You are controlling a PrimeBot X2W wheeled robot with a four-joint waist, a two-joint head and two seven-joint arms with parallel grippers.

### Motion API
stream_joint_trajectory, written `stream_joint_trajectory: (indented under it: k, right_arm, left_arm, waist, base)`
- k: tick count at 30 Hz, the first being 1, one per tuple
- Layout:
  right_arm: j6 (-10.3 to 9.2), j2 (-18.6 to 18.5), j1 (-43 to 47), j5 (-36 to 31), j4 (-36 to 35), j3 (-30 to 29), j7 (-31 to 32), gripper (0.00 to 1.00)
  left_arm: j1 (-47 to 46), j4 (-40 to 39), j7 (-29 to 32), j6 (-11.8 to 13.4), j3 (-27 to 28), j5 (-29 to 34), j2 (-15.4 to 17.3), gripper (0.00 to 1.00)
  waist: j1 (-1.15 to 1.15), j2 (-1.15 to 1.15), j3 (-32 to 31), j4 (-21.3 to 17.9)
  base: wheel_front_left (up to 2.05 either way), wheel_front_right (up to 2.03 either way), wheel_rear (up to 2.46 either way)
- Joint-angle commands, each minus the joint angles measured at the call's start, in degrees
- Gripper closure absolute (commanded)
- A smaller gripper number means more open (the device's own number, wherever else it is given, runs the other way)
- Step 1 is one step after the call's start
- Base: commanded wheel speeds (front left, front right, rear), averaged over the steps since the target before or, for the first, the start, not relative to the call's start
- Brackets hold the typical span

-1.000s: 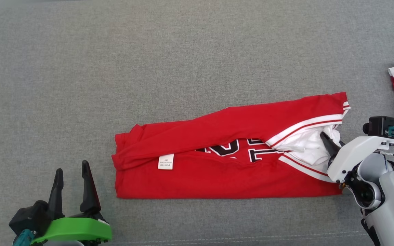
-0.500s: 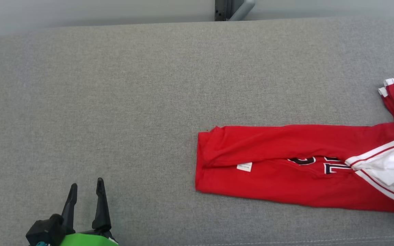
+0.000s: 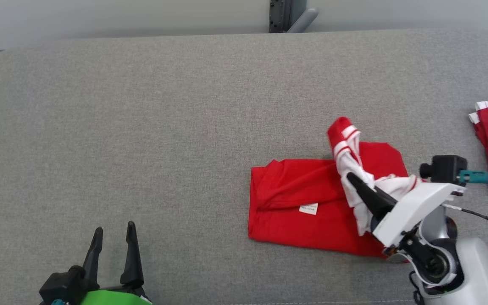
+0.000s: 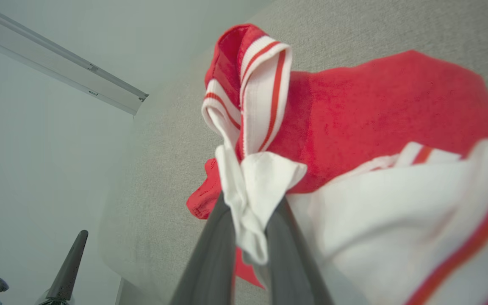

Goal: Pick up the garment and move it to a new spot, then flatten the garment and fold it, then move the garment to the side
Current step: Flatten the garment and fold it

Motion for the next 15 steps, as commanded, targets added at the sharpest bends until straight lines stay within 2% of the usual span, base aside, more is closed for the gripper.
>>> stream_joint_trajectory:
  k: [1,4,9,15]
  right_arm:
    - [0.01,0.58,-0.6,-0.75,0.01,0.96,-0.38,1.0]
    - [0.01,2.41,-2.19,-2.59,3.17,4.61,-3.44,1.0]
    - [0.01,2.58,-5.52,3.69,11.44,12.54,-12.24,1.0]
    - [0.02,2.62,-10.56,7.31,20.1,19.38,-18.6,1.0]
  left_arm:
    - [-1.43,0.32,-0.16,-0.3,-0.05,0.45,-0.47,0.0]
    - [-3.12,1.17,-0.15,-0.47,-0.96,1.1,-0.98,0.0]
    - [-4.55,2.88,-0.15,-0.66,-1.91,0.71,-1.83,0.0]
    - [-4.93,4.03,-0.15,-0.76,-1.8,0.89,-2.08,0.0]
  waist:
    - [0.0,0.0,1.29,1.0]
    - [0.0,0.0,2.54,2.18]
    - [0.0,0.0,3.32,3.63]
    - [0.0,0.0,3.01,3.77]
  base:
    - [0.0,0.0,0.0]
    - [0.0,0.0,0.0]
    - [0.0,0.0,0.0]
    - [0.0,0.0,0.0]
